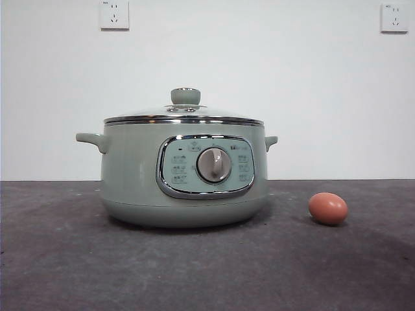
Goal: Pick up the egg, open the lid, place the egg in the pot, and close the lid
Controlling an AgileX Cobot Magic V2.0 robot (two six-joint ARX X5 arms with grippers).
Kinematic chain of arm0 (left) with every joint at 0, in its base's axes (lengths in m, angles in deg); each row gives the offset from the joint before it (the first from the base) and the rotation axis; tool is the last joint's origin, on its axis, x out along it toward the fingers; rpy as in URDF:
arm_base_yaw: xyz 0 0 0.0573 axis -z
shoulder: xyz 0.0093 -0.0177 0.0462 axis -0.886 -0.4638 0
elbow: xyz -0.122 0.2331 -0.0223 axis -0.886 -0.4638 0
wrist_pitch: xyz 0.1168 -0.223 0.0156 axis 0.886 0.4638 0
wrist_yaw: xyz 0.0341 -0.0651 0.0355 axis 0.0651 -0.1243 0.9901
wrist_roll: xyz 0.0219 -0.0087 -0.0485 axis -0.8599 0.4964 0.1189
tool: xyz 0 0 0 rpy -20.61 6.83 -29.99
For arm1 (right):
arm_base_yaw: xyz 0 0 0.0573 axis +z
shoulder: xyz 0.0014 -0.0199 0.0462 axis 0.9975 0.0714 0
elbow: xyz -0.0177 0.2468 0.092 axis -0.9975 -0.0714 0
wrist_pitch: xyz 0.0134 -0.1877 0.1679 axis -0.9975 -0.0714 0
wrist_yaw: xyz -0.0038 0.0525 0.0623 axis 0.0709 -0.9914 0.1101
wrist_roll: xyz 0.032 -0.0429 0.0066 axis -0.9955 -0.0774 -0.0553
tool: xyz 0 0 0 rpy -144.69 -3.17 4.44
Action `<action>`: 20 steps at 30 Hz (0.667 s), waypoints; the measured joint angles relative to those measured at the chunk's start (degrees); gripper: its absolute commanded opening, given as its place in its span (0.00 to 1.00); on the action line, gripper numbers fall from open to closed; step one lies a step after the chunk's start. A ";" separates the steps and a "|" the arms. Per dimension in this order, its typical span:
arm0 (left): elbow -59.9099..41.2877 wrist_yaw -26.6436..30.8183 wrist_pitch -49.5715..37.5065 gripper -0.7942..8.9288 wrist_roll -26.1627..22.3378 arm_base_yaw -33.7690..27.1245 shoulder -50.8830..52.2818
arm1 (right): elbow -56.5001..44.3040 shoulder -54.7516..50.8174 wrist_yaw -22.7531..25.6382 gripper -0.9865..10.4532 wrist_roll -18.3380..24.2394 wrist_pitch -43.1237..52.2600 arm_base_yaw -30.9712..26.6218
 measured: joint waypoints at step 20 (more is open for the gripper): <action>28.63 -11.93 15.32 0.08 5.33 0.00 -15.43 | 33.46 21.49 -15.91 0.08 -0.50 -17.79 0.00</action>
